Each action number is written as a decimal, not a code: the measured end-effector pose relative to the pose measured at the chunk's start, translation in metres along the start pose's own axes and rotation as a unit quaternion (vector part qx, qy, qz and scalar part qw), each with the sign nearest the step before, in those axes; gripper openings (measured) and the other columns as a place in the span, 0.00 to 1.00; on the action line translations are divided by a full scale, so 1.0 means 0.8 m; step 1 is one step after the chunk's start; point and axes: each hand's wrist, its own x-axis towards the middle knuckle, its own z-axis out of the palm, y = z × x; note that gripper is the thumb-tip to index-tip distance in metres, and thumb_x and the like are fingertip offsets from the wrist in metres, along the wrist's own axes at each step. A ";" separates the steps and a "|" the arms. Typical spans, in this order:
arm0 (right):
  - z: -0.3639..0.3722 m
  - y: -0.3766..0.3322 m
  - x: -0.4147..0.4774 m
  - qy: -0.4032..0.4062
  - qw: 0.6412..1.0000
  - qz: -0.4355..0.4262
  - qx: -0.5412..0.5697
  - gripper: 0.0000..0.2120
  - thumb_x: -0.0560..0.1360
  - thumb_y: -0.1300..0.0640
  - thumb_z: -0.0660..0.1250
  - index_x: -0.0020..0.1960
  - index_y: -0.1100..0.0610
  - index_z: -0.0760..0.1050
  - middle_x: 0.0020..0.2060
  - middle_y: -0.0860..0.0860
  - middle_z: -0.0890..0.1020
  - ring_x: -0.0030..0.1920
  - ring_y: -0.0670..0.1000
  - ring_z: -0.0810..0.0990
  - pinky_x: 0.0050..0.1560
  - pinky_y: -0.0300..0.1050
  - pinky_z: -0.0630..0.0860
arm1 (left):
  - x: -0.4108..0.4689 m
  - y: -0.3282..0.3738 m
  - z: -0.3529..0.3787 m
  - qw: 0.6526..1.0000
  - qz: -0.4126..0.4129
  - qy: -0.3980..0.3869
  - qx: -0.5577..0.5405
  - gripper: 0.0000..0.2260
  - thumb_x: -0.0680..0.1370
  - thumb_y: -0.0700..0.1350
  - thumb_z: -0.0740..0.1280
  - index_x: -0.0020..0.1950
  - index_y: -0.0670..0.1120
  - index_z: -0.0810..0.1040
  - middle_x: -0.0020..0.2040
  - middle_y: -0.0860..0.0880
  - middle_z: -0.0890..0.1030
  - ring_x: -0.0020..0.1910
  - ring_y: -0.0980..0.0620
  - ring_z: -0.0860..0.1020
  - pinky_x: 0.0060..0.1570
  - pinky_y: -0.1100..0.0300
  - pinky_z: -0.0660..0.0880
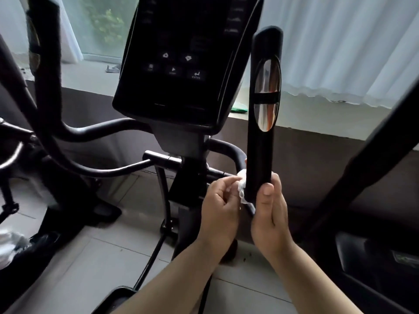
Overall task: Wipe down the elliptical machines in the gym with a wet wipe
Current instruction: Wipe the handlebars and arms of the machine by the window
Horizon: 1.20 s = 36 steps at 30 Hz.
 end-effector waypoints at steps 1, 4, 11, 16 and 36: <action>0.000 -0.001 0.000 0.006 1.000 0.007 -0.001 0.25 0.85 0.40 0.51 0.55 0.61 0.72 0.45 0.59 0.78 0.43 0.59 0.77 0.48 0.51 0.74 | -0.005 0.007 -0.001 1.000 -0.015 -0.002 -0.008 0.06 0.83 0.50 0.66 0.55 0.54 0.82 0.49 0.49 0.84 0.49 0.51 0.83 0.54 0.46 0.81; 0.004 -0.011 0.005 0.049 0.999 0.006 -0.003 0.22 0.85 0.39 0.52 0.59 0.54 0.75 0.49 0.60 0.78 0.48 0.61 0.77 0.51 0.64 0.75 | -0.018 0.040 -0.004 0.998 -0.005 -0.004 -0.063 0.06 0.82 0.48 0.67 0.53 0.50 0.82 0.42 0.49 0.85 0.42 0.53 0.83 0.45 0.54 0.80; 0.026 -0.034 0.027 0.131 0.991 -0.038 -0.015 0.17 0.85 0.43 0.53 0.64 0.51 0.73 0.48 0.60 0.80 0.45 0.65 0.78 0.48 0.66 0.76 | -0.004 0.043 -0.014 0.982 0.185 -0.025 0.013 0.07 0.83 0.41 0.66 0.53 0.54 0.80 0.47 0.57 0.80 0.49 0.55 0.80 0.49 0.63 0.77; 0.040 -0.032 0.018 0.154 0.984 -0.050 -0.068 0.17 0.86 0.45 0.51 0.60 0.56 0.71 0.42 0.44 0.79 0.36 0.51 0.76 0.38 0.41 0.74 | 0.017 -0.003 -0.018 0.989 0.134 -0.031 0.061 0.16 0.80 0.38 0.70 0.46 0.62 0.79 0.48 0.59 0.79 0.51 0.57 0.79 0.53 0.63 0.76; 0.064 -0.031 0.010 0.260 0.941 -0.023 -0.217 0.25 0.87 0.50 0.48 0.62 0.72 0.69 0.42 0.57 0.79 0.42 0.50 0.80 0.46 0.39 0.75 | 0.074 -0.004 -0.022 0.994 0.042 -0.052 0.082 0.14 0.80 0.41 0.71 0.35 0.50 0.76 0.43 0.51 0.74 0.38 0.63 0.73 0.48 0.62 0.73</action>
